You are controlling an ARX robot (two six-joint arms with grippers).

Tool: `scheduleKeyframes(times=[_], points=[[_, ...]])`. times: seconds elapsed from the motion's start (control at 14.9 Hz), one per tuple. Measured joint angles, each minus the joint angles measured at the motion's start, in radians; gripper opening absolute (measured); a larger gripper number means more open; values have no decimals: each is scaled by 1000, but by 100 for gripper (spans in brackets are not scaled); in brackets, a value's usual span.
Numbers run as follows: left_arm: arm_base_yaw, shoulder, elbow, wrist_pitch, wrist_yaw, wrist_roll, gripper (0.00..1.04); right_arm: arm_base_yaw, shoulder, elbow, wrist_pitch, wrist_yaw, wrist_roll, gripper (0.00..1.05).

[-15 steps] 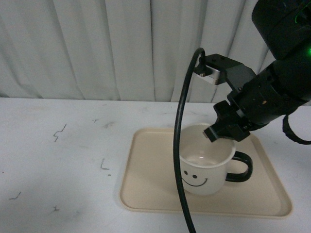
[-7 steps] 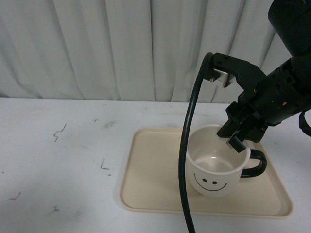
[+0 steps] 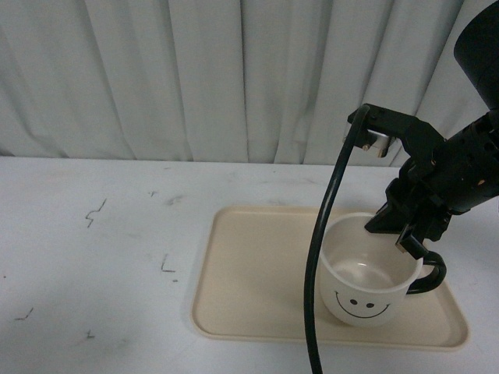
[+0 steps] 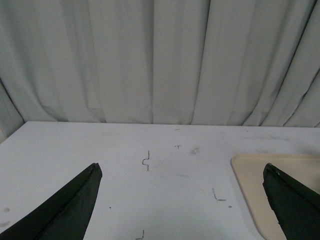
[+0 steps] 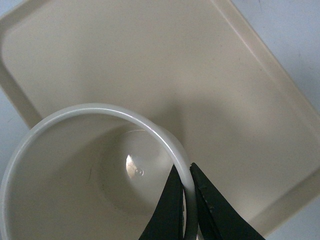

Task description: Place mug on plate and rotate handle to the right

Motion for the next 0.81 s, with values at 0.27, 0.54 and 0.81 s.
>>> scheduleKeyframes(times=[0.27,0.54,0.81], points=[[0,0,0,0,0,0,98,-26,48,43,-2,-39,-25,3],[0,0,0,0,0,0,98,-37,87,76,-17,-59,-40,3],[0,0,0,0,0,0,98,-35,95,84,3,-43,-50,26]])
